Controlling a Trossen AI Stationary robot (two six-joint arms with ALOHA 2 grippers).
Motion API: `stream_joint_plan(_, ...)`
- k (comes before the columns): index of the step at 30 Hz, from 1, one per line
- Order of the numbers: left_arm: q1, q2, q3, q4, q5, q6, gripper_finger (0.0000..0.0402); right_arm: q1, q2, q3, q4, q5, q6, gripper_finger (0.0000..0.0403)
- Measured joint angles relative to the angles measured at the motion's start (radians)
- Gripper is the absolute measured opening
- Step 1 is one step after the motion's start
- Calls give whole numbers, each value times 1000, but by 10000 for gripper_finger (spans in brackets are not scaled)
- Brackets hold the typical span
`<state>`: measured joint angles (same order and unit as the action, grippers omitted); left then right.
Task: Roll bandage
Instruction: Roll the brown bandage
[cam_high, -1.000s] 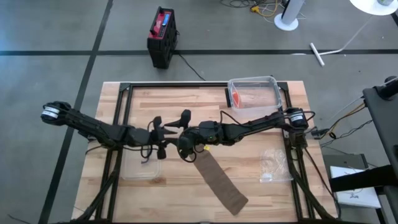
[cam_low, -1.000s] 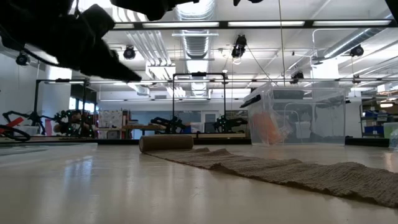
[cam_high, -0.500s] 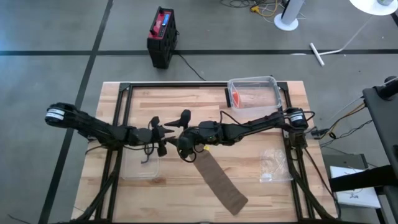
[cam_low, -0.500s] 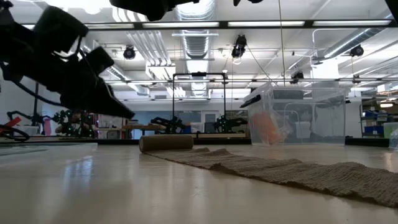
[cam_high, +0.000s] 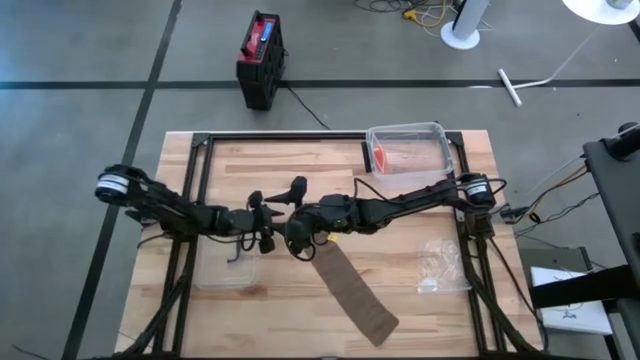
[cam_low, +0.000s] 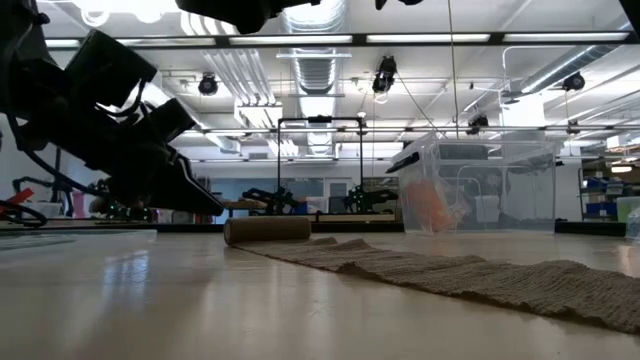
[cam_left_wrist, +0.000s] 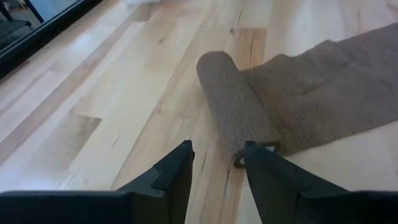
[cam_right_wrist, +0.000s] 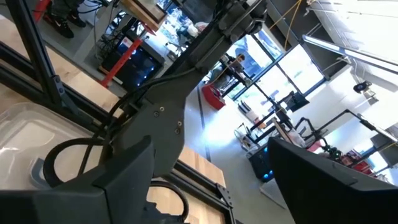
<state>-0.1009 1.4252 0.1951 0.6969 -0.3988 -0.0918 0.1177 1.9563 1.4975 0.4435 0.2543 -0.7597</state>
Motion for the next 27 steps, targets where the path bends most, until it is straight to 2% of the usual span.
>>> stream_joint_plan(12, 0, 1, 0, 12, -1, -7, 160, 0, 0, 0, 0, 0, 0, 282)
stream_joint_plan(19, 0, 0, 7, 18, -1, -32, 150, 0, 0, 0, 0, 0, 0, 277)
stream_joint_plan(27, 0, 0, 7, 22, 23, -52, 143, 0, 0, 0, 0, 0, 0, 293)
